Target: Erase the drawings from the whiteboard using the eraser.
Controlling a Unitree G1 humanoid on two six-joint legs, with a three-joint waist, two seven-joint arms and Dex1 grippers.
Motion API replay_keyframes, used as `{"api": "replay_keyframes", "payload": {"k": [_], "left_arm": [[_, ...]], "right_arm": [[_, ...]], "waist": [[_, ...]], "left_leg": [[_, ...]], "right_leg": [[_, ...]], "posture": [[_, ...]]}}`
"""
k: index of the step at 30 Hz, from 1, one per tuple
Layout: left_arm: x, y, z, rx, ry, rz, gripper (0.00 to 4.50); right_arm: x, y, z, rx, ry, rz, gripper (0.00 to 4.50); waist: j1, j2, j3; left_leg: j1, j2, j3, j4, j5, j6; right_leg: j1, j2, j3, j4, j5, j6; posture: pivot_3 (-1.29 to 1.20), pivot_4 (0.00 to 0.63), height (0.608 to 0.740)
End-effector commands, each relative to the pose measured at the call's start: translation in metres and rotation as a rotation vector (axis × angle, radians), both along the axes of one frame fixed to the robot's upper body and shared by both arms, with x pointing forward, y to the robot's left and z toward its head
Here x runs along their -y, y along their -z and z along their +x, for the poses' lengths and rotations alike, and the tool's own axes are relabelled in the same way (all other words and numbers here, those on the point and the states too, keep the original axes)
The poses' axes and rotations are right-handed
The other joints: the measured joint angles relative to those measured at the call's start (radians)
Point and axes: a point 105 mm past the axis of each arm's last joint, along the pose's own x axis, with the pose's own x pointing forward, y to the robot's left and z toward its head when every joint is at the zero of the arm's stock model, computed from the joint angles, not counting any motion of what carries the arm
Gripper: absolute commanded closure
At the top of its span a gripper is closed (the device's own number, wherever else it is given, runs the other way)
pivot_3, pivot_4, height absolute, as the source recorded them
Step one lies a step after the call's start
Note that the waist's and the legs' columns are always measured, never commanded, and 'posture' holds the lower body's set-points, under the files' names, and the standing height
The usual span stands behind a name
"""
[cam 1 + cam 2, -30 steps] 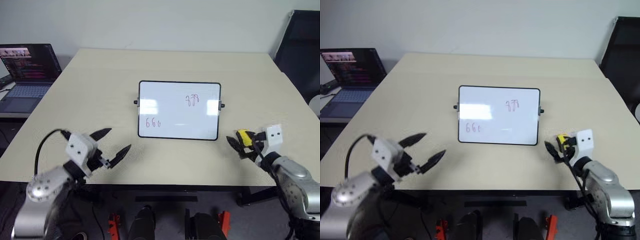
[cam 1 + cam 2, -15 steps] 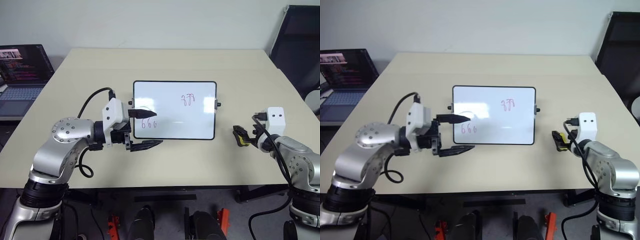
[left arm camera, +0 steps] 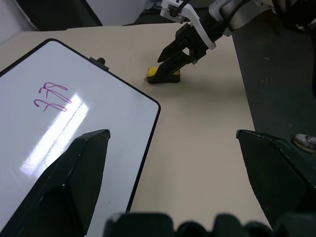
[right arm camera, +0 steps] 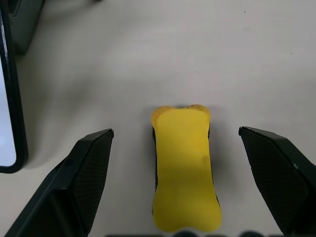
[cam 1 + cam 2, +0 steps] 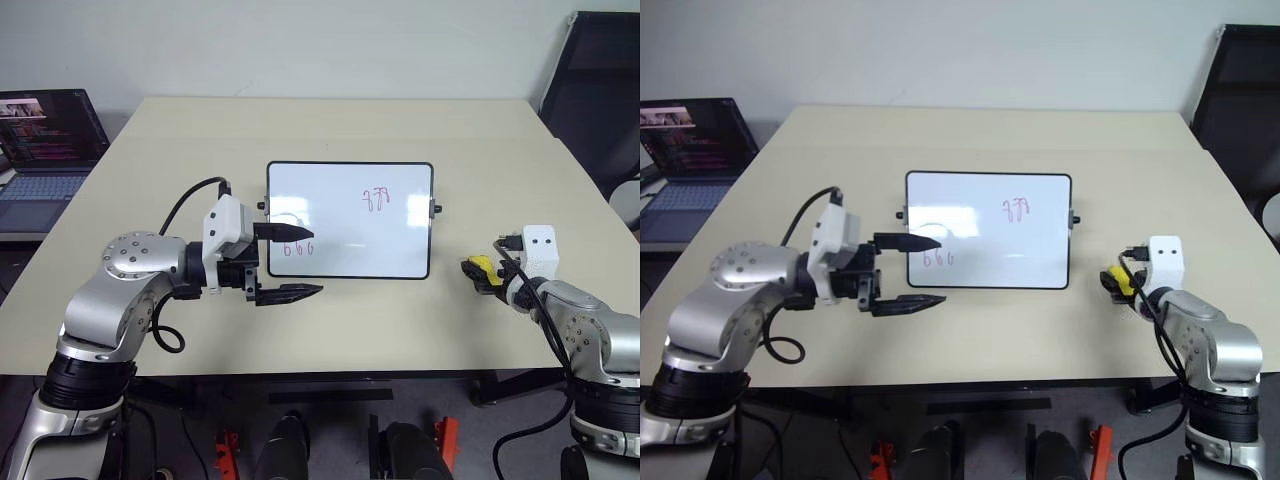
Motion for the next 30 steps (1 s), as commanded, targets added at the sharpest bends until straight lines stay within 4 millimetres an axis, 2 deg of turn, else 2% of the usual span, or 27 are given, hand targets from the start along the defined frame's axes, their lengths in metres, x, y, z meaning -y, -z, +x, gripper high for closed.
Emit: {"api": "replay_keyframes", "payload": {"k": [1, 3, 5, 7, 13, 14, 19, 24, 27, 30], "left_arm": [[-0.007, -0.010, 0.001, 0.039, -0.014, -0.005, 0.00], [-0.008, -0.010, 0.002, 0.040, -0.017, -0.005, 0.00], [-0.009, -0.009, 0.003, 0.042, -0.026, -0.004, 0.00], [-0.009, -0.008, 0.003, 0.041, -0.031, -0.005, 0.00], [-0.011, -0.007, 0.004, 0.039, -0.042, -0.002, 0.00], [-0.011, -0.007, 0.004, 0.038, -0.046, -0.002, 0.00], [-0.016, -0.004, 0.004, 0.015, -0.090, -0.024, 0.00], [-0.020, 0.004, -0.002, -0.031, -0.143, -0.033, 0.00], [-0.023, 0.007, -0.003, -0.051, -0.200, -0.039, 0.00], [-0.024, 0.010, -0.002, -0.062, -0.229, -0.027, 0.00]], "right_arm": [[0.007, -0.006, 0.003, 0.034, 0.011, -0.030, 0.03], [0.008, -0.004, 0.004, 0.028, 0.009, -0.036, 0.03], [0.008, -0.002, 0.004, 0.023, 0.007, -0.038, 0.42], [0.008, 0.000, 0.006, 0.019, 0.008, -0.040, 0.99], [0.007, 0.002, 0.007, 0.014, 0.002, -0.035, 3.12], [0.007, 0.002, 0.007, 0.015, 0.001, -0.033, 3.32], [0.002, 0.000, 0.005, 0.024, -0.010, -0.023, 3.33], [-0.007, -0.014, -0.003, 0.082, -0.079, -0.068, 3.33], [-0.032, -0.031, -0.015, 0.150, -0.241, -0.121, 3.34], [-0.061, -0.044, -0.027, 0.158, -0.401, -0.077, 3.34]], "waist": [[0.000, 0.000, 0.000], [0.000, 0.000, 0.000], [0.000, 0.000, 0.000], [0.000, 0.000, 0.000], [0.000, 0.000, 0.000], [0.000, 0.000, 0.000], [-0.001, 0.000, 0.000], [0.000, 0.000, 0.000], [0.001, 0.001, 0.000], [0.000, 0.001, 0.000]], "left_leg": [[0.000, 0.000, 0.000, 0.000, 0.000, 0.000], [0.000, 0.000, 0.000, 0.000, 0.000, 0.000], [0.000, 0.000, 0.000, 0.000, 0.000, 0.000], [0.000, 0.000, 0.000, 0.000, 0.000, 0.000], [0.000, 0.000, 0.000, 0.000, 0.000, 0.000], [0.000, 0.000, 0.000, 0.000, 0.000, 0.000], [0.000, 0.000, 0.000, 0.000, 0.000, 0.000], [0.000, 0.000, 0.000, 0.000, 0.000, 0.000], [0.000, 0.000, 0.000, 0.000, 0.000, 0.000], [0.001, 0.001, 0.000, 0.000, 0.000, 0.000]], "right_leg": [[0.000, 0.000, 0.000, 0.000, 0.000, 0.000], [0.000, 0.000, 0.000, 0.000, 0.000, 0.000], [0.000, 0.000, 0.000, 0.000, 0.000, 0.000], [0.000, 0.000, 0.000, 0.000, 0.000, 0.000], [0.000, 0.000, 0.000, 0.000, 0.000, 0.000], [0.000, 0.000, 0.000, 0.000, 0.000, 0.000], [0.000, 0.000, 0.000, 0.000, 0.000, 0.000], [0.000, 0.000, 0.000, 0.000, 0.000, 0.000], [0.000, 0.000, 0.000, 0.000, 0.000, 0.000], [0.000, 0.000, 0.000, 0.000, 0.000, 0.000]], "posture": [[0.00, 0.150, 0.740], [0.00, 0.150, 0.740], [0.00, 0.150, 0.740], [0.00, 0.150, 0.740], [0.00, 0.150, 0.740], [0.00, 0.150, 0.740], [0.00, 0.150, 0.740], [0.00, 0.150, 0.740], [0.00, 0.150, 0.740], [0.00, 0.150, 0.740]]}}
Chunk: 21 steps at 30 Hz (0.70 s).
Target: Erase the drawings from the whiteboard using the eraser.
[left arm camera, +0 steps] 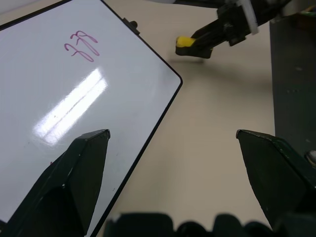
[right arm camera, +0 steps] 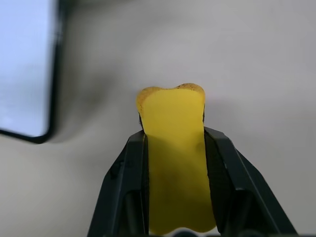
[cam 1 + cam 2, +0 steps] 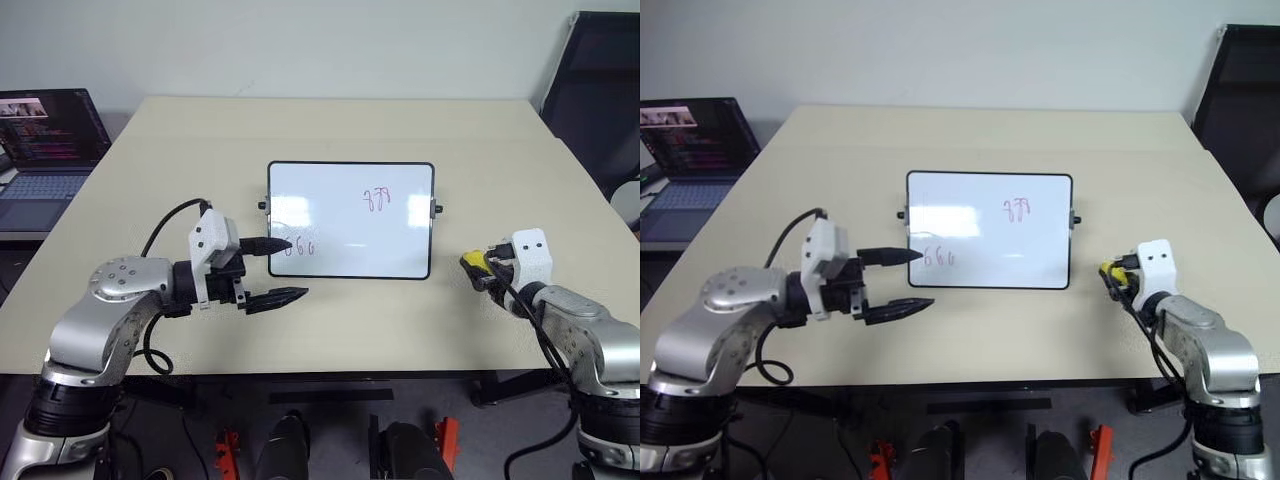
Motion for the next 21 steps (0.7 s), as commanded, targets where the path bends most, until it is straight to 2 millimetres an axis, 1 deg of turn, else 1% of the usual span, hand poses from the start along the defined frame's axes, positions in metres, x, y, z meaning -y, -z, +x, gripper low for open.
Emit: {"api": "replay_keyframes", "payload": {"k": [1, 3, 4, 7, 10, 13, 15, 16, 19, 21], "left_arm": [[0.000, -0.011, -0.002, 0.046, -0.013, 0.010, 0.00], [0.002, -0.013, 0.000, 0.055, -0.008, 0.019, 0.00], [0.002, -0.014, 0.002, 0.059, -0.008, 0.020, 0.00], [0.003, -0.017, 0.006, 0.073, -0.006, 0.018, 0.00], [0.004, -0.018, 0.008, 0.085, -0.002, 0.019, 0.00], [0.005, -0.020, 0.011, 0.097, -0.003, 0.017, 0.00], [0.005, -0.022, 0.012, 0.107, -0.004, 0.019, 0.00], [0.005, -0.023, 0.013, 0.109, -0.005, 0.020, 0.00], [0.003, -0.026, 0.014, 0.119, -0.010, 0.027, 0.00], [0.002, -0.026, 0.014, 0.122, -0.012, 0.035, 0.00]], "right_arm": [[-0.038, -0.030, -0.012, 0.048, -0.207, 0.056, 3.34], [-0.059, -0.047, -0.012, 0.056, -0.289, 0.081, 3.34], [-0.066, -0.053, -0.010, 0.058, -0.309, 0.081, 3.34], [-0.094, -0.072, 0.001, 0.073, -0.340, 0.127, 3.34], [-0.114, -0.083, 0.012, 0.091, -0.362, 0.157, 3.34], [-0.128, -0.093, 0.028, 0.141, -0.363, 0.142, 3.34], [-0.133, -0.096, 0.041, 0.184, -0.350, 0.084, 3.35], [-0.134, -0.095, 0.046, 0.197, -0.345, 0.054, 3.35], [-0.137, -0.091, 0.066, 0.257, -0.328, -0.111, 3.35], [-0.139, -0.091, 0.075, 0.280, -0.326, -0.160, 3.35]], "waist": [[-0.001, 0.000, 0.000], [-0.003, 0.000, 0.000], [-0.003, 0.000, 0.000], [-0.001, 0.000, 0.000], [-0.001, 0.000, 0.000], [0.002, 0.000, 0.000], [0.000, 0.001, 0.000], [0.000, 0.001, 0.000], [-0.001, 0.001, 0.000], [-0.001, 0.001, 0.000]], "left_leg": [[0.000, 0.000, 0.000, 0.000, 0.000, 0.000], [0.001, 0.001, 0.000, 0.001, 0.000, 0.000], [0.001, 0.001, 0.001, 0.001, 0.000, 0.000], [0.001, 0.002, 0.000, 0.001, 0.001, 0.001], [0.000, 0.003, 0.001, 0.000, 0.001, 0.001], [0.000, 0.003, 0.001, -0.001, 0.001, 0.001], [0.000, 0.003, 0.001, -0.001, 0.001, 0.001], [0.000, 0.003, 0.001, -0.001, 0.001, 0.001], [0.000, 0.004, 0.001, 0.000, 0.001, 0.001], [0.000, 0.006, 0.002, 0.000, 0.001, 0.001]], "right_leg": [[0.000, 0.000, 0.000, 0.000, 0.000, 0.000], [0.000, 0.001, 0.000, 0.000, 0.001, 0.000], [0.000, 0.001, 0.001, 0.000, 0.001, 0.000], [0.000, 0.002, 0.000, 0.000, 0.002, -0.001], [0.000, 0.003, 0.000, 0.000, 0.002, -0.001], [-0.001, 0.003, 0.000, 0.000, 0.004, -0.005], [-0.001, 0.003, 0.000, 0.000, 0.004, -0.005], [-0.001, 0.003, 0.000, 0.000, 0.004, -0.005], [-0.001, 0.004, 0.001, 0.000, 0.003, -0.004], [-0.002, 0.006, 0.002, 0.000, 0.003, -0.004]], "posture": [[0.00, 0.150, 0.740], [0.00, 0.150, 0.740], [0.00, 0.150, 0.740], [0.00, 0.150, 0.740], [0.00, 0.150, 0.740], [0.00, 0.150, 0.740], [0.00, 0.150, 0.740], [0.00, 0.150, 0.740], [0.00, 0.150, 0.740], [0.00, 0.150, 0.740]]}}
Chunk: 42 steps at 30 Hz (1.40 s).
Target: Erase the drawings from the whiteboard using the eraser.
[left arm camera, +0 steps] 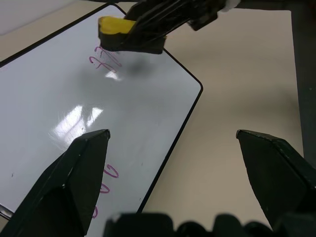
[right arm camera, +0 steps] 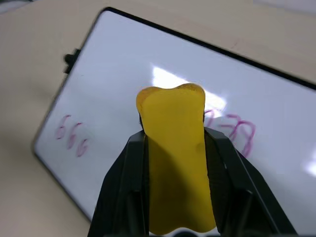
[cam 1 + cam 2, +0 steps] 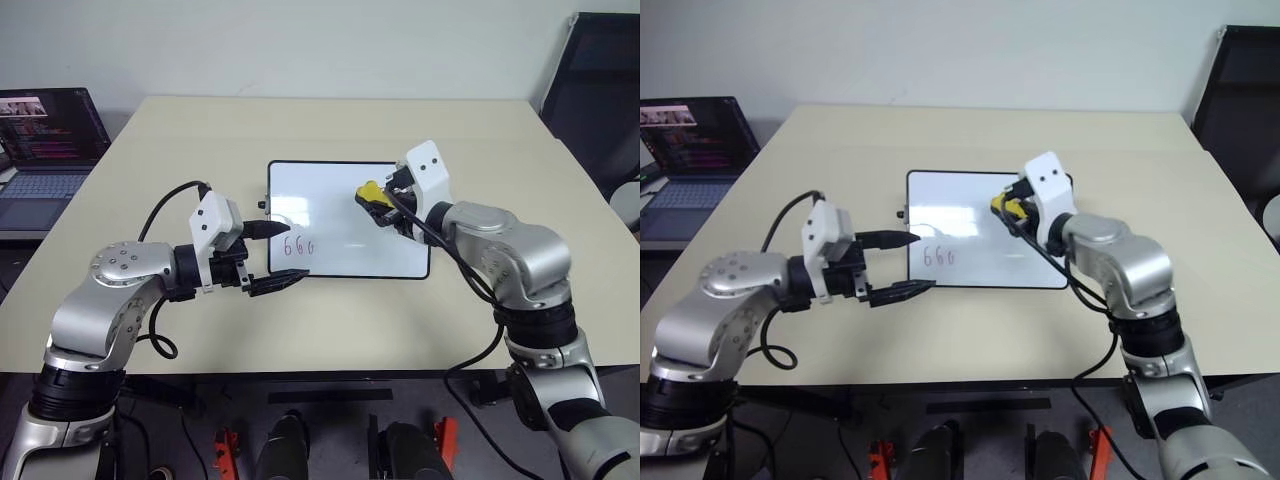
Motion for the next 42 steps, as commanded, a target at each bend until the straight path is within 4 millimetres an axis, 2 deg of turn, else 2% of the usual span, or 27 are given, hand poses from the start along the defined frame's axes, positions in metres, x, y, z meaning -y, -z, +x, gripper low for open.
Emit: {"api": "replay_keyframes", "payload": {"k": [1, 6, 12, 14, 17, 19, 25, 28, 32, 39, 42], "left_arm": [[0.000, -0.012, -0.001, 0.057, 0.009, 0.014, 0.00], [0.000, -0.012, -0.004, 0.058, 0.007, 0.018, 0.00], [-0.002, -0.012, -0.006, 0.054, 0.001, 0.024, 0.00], [-0.003, -0.012, -0.006, 0.054, -0.003, 0.028, 0.00], [-0.005, -0.013, -0.005, 0.056, -0.006, 0.032, 0.00], [-0.005, -0.014, -0.004, 0.059, -0.007, 0.033, 0.00], [-0.006, -0.015, -0.004, 0.060, -0.011, 0.037, 0.00], [-0.006, -0.015, -0.005, 0.060, -0.012, 0.038, 0.00], [-0.007, -0.015, -0.005, 0.059, -0.012, 0.036, 0.00], [-0.008, -0.015, -0.006, 0.057, -0.013, 0.034, 0.00], [-0.008, -0.015, -0.006, 0.056, -0.011, 0.034, 0.00]], "right_arm": [[-0.004, -0.013, 0.013, 0.113, -0.005, -0.063, 3.35], [-0.003, -0.001, 0.026, 0.104, -0.007, -0.112, 3.35], [-0.005, 0.020, 0.021, 0.049, -0.099, -0.234, 3.35], [-0.005, 0.018, 0.024, 0.061, -0.094, -0.236, 3.35], [0.002, 0.002, 0.040, 0.146, -0.002, -0.243, 3.35], [0.002, -0.002, 0.045, 0.174, 0.016, -0.259, 3.35], [-0.005, 0.027, 0.034, 0.130, -0.115, -0.426, 3.36], [-0.002, 0.028, 0.034, 0.147, -0.114, -0.471, 3.36], [0.011, 0.006, 0.049, 0.269, 0.004, -0.480, 3.36], [0.018, 0.046, 0.028, 0.131, -0.162, -0.627, 3.36], [0.023, 0.042, 0.031, 0.150, -0.126, -0.627, 3.36]], "waist": [[0.000, 0.000, 0.000], [0.000, 0.000, 0.000], [-0.001, 0.000, 0.000], [-0.001, 0.000, 0.000], [-0.001, 0.000, 0.000], [-0.002, 0.000, 0.000], [-0.001, 0.000, 0.000], [-0.001, 0.000, 0.000], [-0.001, 0.000, 0.000], [0.006, -0.001, -0.001], [0.002, -0.001, -0.001]], "left_leg": [[0.000, 0.001, 0.000, 0.000, 0.000, 0.000], [0.000, 0.006, 0.000, -0.001, 0.000, 0.000], [0.001, 0.007, 0.002, 0.000, 0.000, 0.000], [0.002, 0.007, 0.002, 0.000, 0.000, 0.000], [0.003, 0.008, 0.003, 0.001, 0.000, 0.000], [0.003, 0.008, 0.004, 0.001, 0.000, 0.000], [0.003, 0.008, 0.006, 0.001, 0.000, 0.000], [0.003, 0.009, 0.007, 0.001, 0.000, 0.000], [0.004, 0.009, 0.007, 0.001, 0.001, 0.000], [0.004, 0.008, 0.007, 0.002, 0.002, 0.001], [0.004, 0.008, 0.007, 0.002, 0.002, 0.001]], "right_leg": [[0.000, 0.001, 0.000, 0.000, 0.000, 0.000], [-0.002, 0.007, 0.001, 0.000, 0.001, -0.003], [-0.002, 0.008, 0.003, 0.001, 0.002, -0.003], [-0.002, 0.008, 0.004, 0.002, 0.002, -0.003], [-0.002, 0.008, 0.005, 0.002, 0.003, -0.002], [-0.002, 0.009, 0.006, 0.002, 0.005, -0.002], [-0.002, 0.009, 0.009, 0.001, 0.006, -0.001], [-0.002, 0.009, 0.009, 0.001, 0.006, -0.001], [-0.003, 0.009, 0.010, 0.001, 0.007, -0.001], [-0.002, 0.009, 0.010, 0.000, 0.008, -0.001], [-0.002, 0.009, 0.010, 0.000, 0.008, -0.001]], "posture": [[0.00, 0.150, 0.740], [0.00, 0.150, 0.740], [0.00, 0.150, 0.740], [0.00, 0.150, 0.740], [0.00, 0.150, 0.740], [0.00, 0.150, 0.740], [0.00, 0.150, 0.740], [0.00, 0.150, 0.740], [0.00, 0.150, 0.740], [0.00, 0.150, 0.740], [0.00, 0.150, 0.740]]}}
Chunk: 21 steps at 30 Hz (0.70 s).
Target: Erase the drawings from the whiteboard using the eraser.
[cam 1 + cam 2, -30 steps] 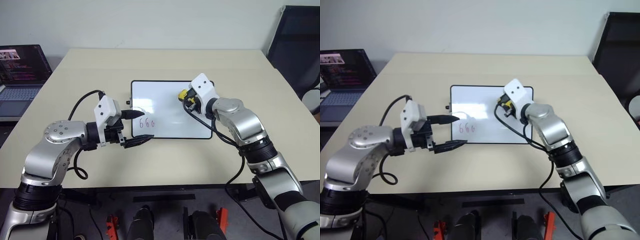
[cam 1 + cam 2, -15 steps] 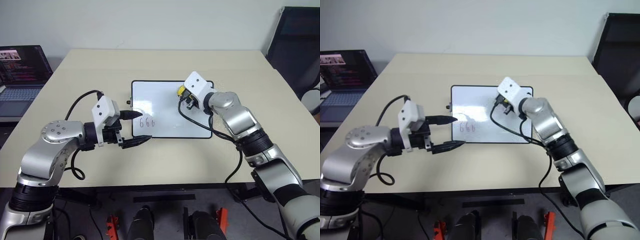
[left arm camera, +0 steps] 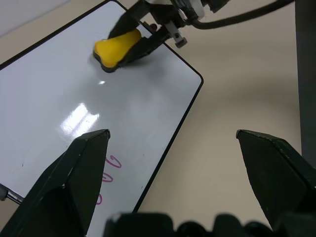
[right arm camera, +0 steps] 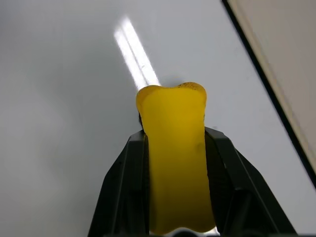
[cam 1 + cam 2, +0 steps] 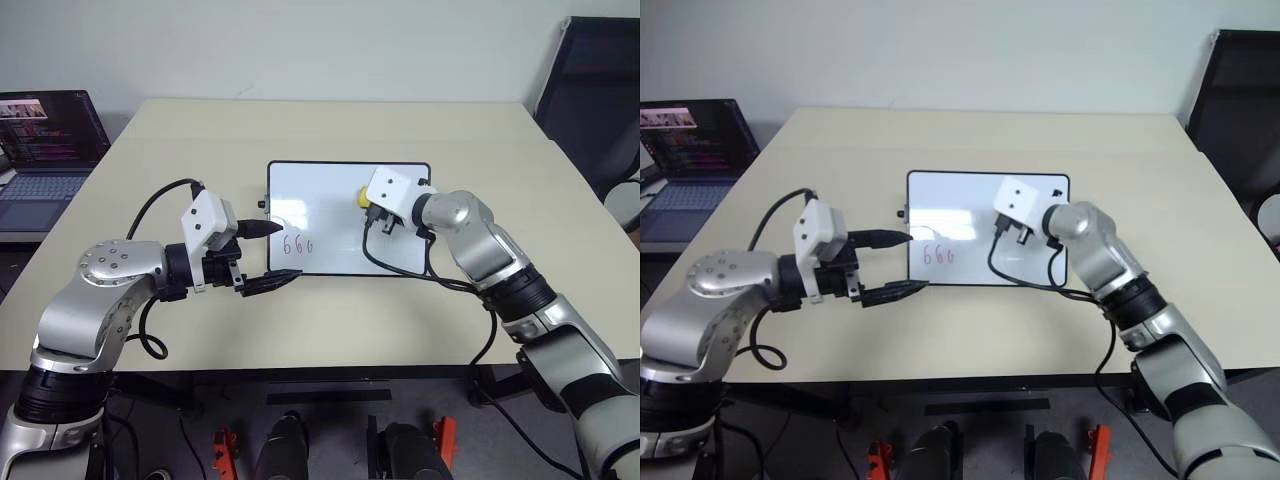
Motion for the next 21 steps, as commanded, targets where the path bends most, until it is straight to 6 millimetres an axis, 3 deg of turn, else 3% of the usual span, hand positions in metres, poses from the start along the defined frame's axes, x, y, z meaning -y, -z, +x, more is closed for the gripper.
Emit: {"api": "replay_keyframes", "payload": {"k": [1, 4, 6, 12, 15, 17, 21], "left_arm": [[-0.001, -0.013, -0.004, 0.053, 0.012, -0.001, 0.00], [0.000, -0.012, -0.004, 0.050, 0.016, -0.002, 0.00], [0.000, -0.012, -0.005, 0.049, 0.016, -0.001, 0.00], [-0.001, -0.010, -0.006, 0.046, 0.015, 0.003, 0.00], [-0.002, -0.009, -0.006, 0.045, 0.012, 0.004, 0.00], [-0.002, -0.009, -0.006, 0.044, 0.011, 0.004, 0.00], [-0.003, -0.007, -0.007, 0.040, 0.010, 0.009, 0.00]], "right_arm": [[0.020, 0.001, 0.012, 0.028, 0.112, -0.009, 3.36], [0.028, -0.027, 0.026, 0.159, 0.199, 0.071, 3.36], [0.028, -0.027, 0.028, 0.161, 0.201, 0.067, 3.36], [0.026, 0.029, 0.002, -0.085, 0.090, -0.067, 3.36], [0.026, 0.040, -0.009, -0.138, 0.052, -0.108, 3.36], [0.028, 0.033, -0.004, -0.090, 0.074, -0.098, 3.36], [0.041, -0.012, 0.024, 0.149, 0.215, -0.002, 3.36]], "waist": [[-0.002, 0.000, 0.000], [-0.003, 0.000, 0.000], [-0.001, 0.000, 0.000], [0.000, -0.001, -0.001], [-0.003, -0.001, -0.001], [-0.004, -0.001, -0.001], [-0.005, -0.001, -0.001]], "left_leg": [[0.000, 0.000, 0.000, 0.000, 0.000, 0.000], [0.000, 0.000, 0.000, 0.000, 0.000, 0.000], [0.000, 0.000, 0.000, 0.000, 0.001, 0.000], [0.000, 0.000, 0.001, 0.000, 0.001, 0.001], [0.001, 0.001, 0.001, 0.000, 0.001, 0.001], [0.001, 0.001, 0.001, 0.000, 0.001, 0.001], [0.002, 0.001, 0.002, 0.000, 0.002, 0.001]], "right_leg": [[0.000, 0.000, 0.000, 0.000, 0.000, 0.000], [0.000, 0.000, 0.000, 0.000, 0.001, -0.001], [-0.001, 0.000, 0.001, 0.000, 0.001, -0.002], [0.000, 0.000, 0.002, -0.001, 0.001, -0.003], [0.000, 0.000, 0.001, -0.001, 0.001, -0.003], [0.000, 0.000, 0.002, 0.000, 0.001, -0.004], [-0.001, 0.000, 0.003, -0.001, 0.004, -0.006]], "posture": [[0.00, 0.150, 0.740], [0.00, 0.150, 0.740], [0.00, 0.150, 0.740], [0.00, 0.150, 0.740], [0.00, 0.150, 0.740], [0.00, 0.150, 0.740], [0.00, 0.150, 0.740]]}}
